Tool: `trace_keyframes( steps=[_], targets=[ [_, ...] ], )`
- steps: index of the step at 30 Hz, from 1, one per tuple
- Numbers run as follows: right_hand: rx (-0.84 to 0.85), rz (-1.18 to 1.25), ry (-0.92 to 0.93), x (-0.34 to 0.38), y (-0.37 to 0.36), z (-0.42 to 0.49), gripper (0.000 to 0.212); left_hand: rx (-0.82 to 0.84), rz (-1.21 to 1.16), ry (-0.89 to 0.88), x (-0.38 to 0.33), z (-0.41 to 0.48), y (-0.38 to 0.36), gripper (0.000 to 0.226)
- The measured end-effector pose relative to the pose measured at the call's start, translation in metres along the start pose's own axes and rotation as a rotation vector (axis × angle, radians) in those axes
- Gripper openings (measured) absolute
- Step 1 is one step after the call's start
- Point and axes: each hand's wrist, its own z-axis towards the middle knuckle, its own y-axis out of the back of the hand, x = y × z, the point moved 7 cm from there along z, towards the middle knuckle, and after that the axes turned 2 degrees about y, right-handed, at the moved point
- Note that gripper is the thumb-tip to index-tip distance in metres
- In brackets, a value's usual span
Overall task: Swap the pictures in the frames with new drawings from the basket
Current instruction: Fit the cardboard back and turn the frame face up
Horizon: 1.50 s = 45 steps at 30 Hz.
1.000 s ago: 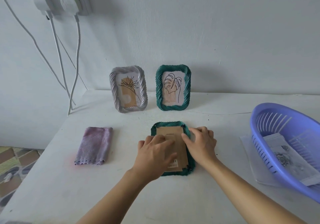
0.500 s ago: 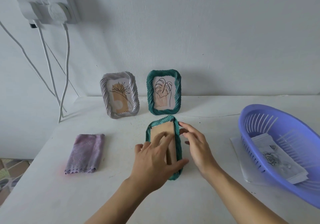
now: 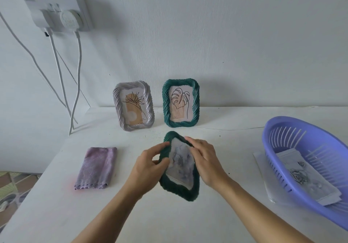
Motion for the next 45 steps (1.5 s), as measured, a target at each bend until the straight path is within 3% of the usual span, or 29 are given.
trace_keyframes(
  steps=[3,5,11,13,24,28,31,33,35,37,41,45],
  targets=[
    [-0.082,-0.175,-0.087,-0.020,0.002,-0.004,0.037,-0.009,-0.161,0.104,0.034,0.007,0.000,0.050],
    [-0.100,-0.269,-0.092,-0.028,0.003,-0.007,0.039,-0.034,-0.126,0.118,0.050,0.008,-0.001,0.053],
    [-0.035,-0.436,0.007,-0.033,-0.004,-0.004,0.050,-0.126,0.565,-0.048,0.061,0.012,0.006,0.053],
    [-0.049,-0.486,0.035,-0.034,-0.005,0.000,0.053,-0.162,0.696,-0.074,0.063,0.015,0.008,0.049],
    [-0.216,-0.601,0.106,-0.035,-0.008,0.011,0.027,-0.159,0.632,-0.197,0.073,0.016,0.031,0.035],
    [-0.268,-0.585,0.100,-0.032,-0.011,0.014,0.023,-0.403,0.421,-0.218,0.068,0.014,0.079,0.017],
    [-0.293,-0.565,0.063,-0.032,-0.014,0.019,0.022,-0.609,0.325,-0.117,0.071,0.012,0.128,0.021],
    [-0.313,-0.547,0.042,-0.032,-0.014,0.021,0.022,-0.692,0.423,0.055,0.080,0.012,0.157,0.016],
    [-0.321,-0.518,0.023,-0.033,-0.013,0.022,0.023,-0.662,0.580,0.318,0.098,0.010,0.177,0.038],
    [-0.317,-0.485,0.010,-0.034,-0.012,0.023,0.023,-0.597,0.654,0.464,0.110,0.007,0.188,0.056],
    [-0.308,-0.437,0.025,-0.037,-0.009,0.021,0.023,-0.549,0.575,0.457,0.122,0.007,0.201,0.073],
    [-0.311,-0.419,0.053,-0.038,-0.008,0.017,0.024,-0.476,0.576,0.508,0.123,0.014,0.211,0.070]
  ],
)
